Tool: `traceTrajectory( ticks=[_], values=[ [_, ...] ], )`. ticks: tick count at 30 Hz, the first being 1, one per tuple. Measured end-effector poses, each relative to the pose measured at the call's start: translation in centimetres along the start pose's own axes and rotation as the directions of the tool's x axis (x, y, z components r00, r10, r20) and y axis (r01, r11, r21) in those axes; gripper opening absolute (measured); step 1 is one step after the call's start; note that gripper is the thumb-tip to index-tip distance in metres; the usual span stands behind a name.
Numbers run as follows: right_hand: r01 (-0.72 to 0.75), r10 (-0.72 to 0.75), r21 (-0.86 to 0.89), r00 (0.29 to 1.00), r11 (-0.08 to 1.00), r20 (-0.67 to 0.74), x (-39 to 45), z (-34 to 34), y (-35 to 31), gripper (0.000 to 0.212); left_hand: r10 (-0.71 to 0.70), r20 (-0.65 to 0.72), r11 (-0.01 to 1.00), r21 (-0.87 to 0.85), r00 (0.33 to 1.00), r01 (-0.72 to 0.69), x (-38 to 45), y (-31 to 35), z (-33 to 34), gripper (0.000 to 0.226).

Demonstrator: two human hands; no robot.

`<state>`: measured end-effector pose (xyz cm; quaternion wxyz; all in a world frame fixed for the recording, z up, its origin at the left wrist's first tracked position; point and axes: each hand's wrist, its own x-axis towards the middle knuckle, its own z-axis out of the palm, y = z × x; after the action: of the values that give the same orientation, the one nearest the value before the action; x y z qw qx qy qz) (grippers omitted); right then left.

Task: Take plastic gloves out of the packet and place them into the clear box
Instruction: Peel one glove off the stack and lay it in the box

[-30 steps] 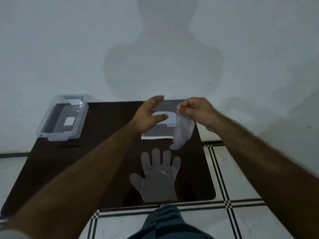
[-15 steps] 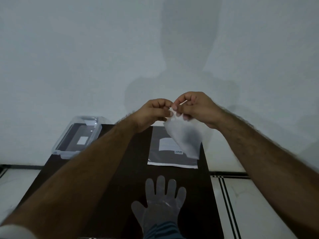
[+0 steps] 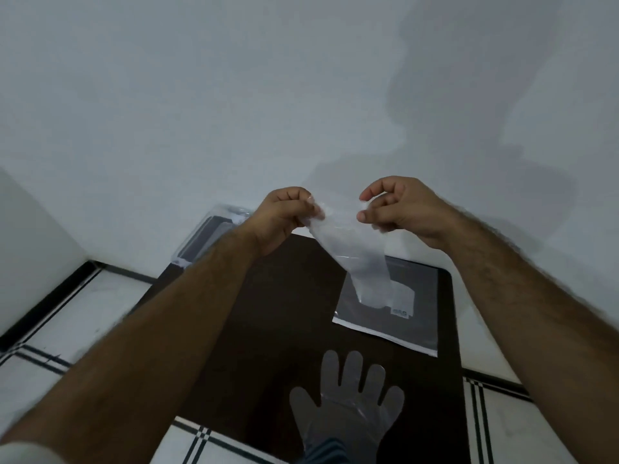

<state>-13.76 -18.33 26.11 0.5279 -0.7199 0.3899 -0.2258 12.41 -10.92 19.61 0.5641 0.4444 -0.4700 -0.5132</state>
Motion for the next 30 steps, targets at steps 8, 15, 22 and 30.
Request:
traceTrajectory(
  ticks=[8, 15, 22, 30],
  values=[
    [-0.031, 0.031, 0.082, 1.000, 0.996, -0.001, 8.3, 8.9, -1.6, 0.030, -0.050, -0.141, 0.998, -0.032, 0.989, 0.046, -0.4, -0.2, -11.9, 0.022],
    [-0.140, 0.141, 0.044, 0.990, 0.989, -0.011, 18.3, 17.1, -1.9, 0.022, -0.137, -0.185, 0.985, 0.075, 0.973, 0.153, 1.8, -0.6, -25.6, 0.009],
    [-0.215, 0.212, -0.015, 0.970, 0.976, -0.117, 28.2, 24.3, -1.0, 0.010, -0.178, -0.174, 0.906, 0.356, 0.969, 0.230, 6.8, -1.3, -36.7, 0.014],
    [-0.105, 0.049, -0.153, 0.942, 0.983, -0.331, 34.6, 27.2, -3.1, 0.016, -0.051, -0.250, 0.896, 0.417, 0.967, 0.155, 12.7, -0.4, -42.0, 0.008]
  ],
)
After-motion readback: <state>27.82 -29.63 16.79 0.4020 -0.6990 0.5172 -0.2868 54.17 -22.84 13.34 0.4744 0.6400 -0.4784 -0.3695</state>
